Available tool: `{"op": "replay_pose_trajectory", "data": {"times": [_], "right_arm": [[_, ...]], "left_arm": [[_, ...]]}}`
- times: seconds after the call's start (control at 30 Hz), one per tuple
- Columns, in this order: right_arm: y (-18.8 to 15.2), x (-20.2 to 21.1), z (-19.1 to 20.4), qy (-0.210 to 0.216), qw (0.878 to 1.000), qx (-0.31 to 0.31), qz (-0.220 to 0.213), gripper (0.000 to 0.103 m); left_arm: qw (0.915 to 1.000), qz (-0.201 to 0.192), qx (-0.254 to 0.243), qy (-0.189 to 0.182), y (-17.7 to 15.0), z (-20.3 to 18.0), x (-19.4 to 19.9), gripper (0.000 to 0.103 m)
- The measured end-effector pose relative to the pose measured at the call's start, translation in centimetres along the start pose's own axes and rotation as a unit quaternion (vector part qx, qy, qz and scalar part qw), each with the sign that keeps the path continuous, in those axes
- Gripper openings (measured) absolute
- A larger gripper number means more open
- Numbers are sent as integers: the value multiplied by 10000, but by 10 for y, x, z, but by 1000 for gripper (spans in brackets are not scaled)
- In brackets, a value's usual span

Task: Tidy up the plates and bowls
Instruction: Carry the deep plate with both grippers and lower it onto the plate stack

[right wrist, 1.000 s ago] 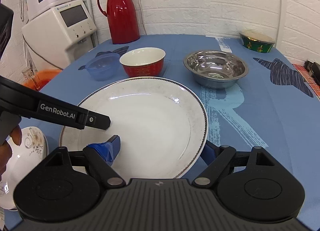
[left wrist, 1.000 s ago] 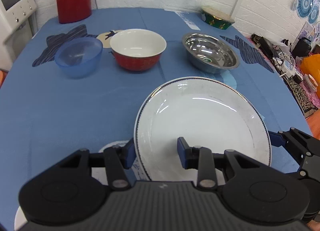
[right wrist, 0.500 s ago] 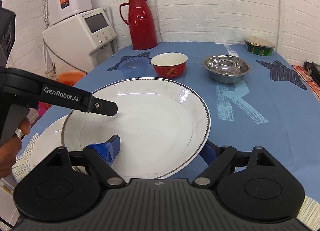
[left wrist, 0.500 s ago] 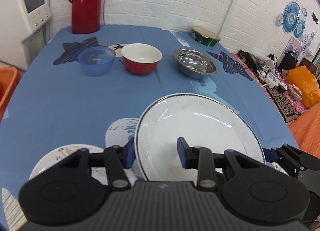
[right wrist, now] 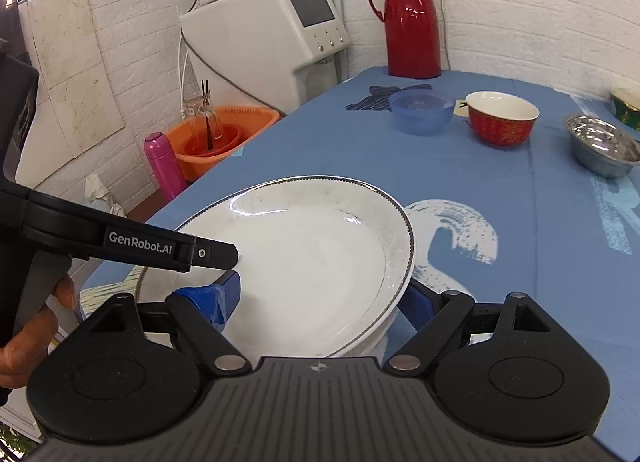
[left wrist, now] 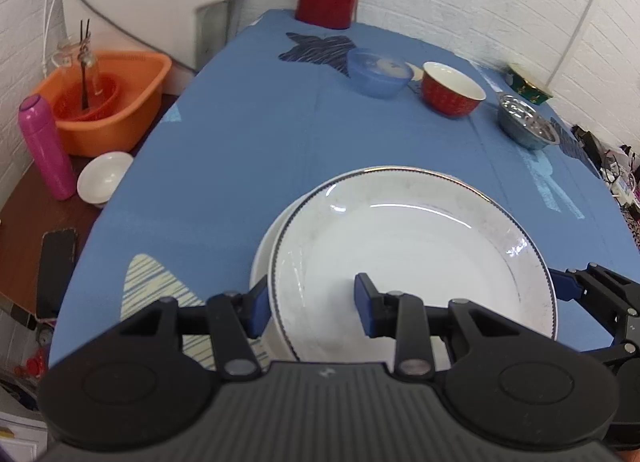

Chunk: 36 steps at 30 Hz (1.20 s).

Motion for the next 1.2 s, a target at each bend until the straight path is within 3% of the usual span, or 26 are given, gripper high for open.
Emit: {"op": "replay_pose_trajectory", "data": {"times": [0.23,0.5,0.63,0.8,0.9,1.07,1.2], "right_arm": [[-2,-7,2,-415,9986,315,-133,73],[-10,-17,2,-443,9985,318,-87,74],[-15,-18,3,-408,9982,414,-113,74],[-15,-18,4,-368,9986,391,-33,75],[-16,-16,1,-262,9992,290,-1,74],[-18,-18,-4,-111,9999,24,92,73],[-21,-19,-2,-126,9998,100,152,73]], "left_arm": [[9996,-61,-136,-225,-4,1,-7,33],[9981,-203,-50,-582,-6,7,-6,37],[9962,-267,109,-821,-7,12,1,47],[9953,-300,147,-905,-6,14,9,52],[9944,-191,32,-1039,-8,10,13,72],[9951,26,-198,-970,-8,4,15,74],[9920,755,-369,-946,-8,1,12,82]]}}
Point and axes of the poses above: each gripper's, at about its wrist camera, not at the fingertips, and x roughly against the way its jaws point, z to its left, y to its top, the point moved 6 cm from there along -x, roughly the way its jaws point, and after that the axes turned 8 degrees about -y, right-handed, at the moved point
